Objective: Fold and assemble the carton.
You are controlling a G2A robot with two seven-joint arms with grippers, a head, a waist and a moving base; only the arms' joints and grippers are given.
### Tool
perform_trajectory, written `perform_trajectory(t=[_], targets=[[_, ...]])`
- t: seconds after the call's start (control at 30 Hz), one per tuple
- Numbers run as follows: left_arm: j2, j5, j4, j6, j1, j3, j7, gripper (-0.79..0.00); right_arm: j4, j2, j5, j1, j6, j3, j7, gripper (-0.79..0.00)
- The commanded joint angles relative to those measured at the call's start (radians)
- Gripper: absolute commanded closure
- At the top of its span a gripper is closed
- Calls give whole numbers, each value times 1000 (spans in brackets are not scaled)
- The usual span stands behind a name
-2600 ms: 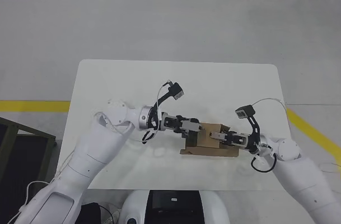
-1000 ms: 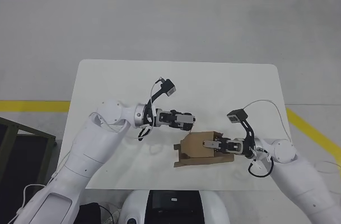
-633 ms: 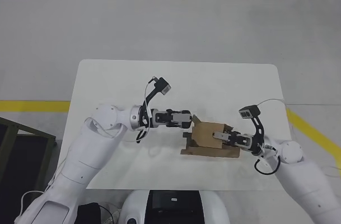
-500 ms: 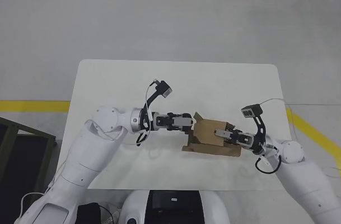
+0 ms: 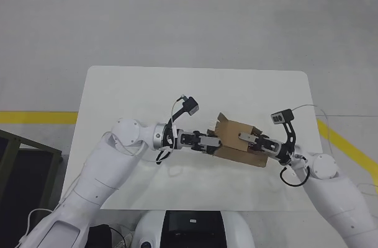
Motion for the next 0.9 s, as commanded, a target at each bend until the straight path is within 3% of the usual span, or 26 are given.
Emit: perform_trajectory(t=[0.0,0.87], targets=[[-1,2,1,3,0,4,-4,-785,0,-2,-6,-1,5,2,-12,0],[-35,-17,69,1,-46,97,17,-785,-27,-27,-67,-28,60,26,-85,0]])
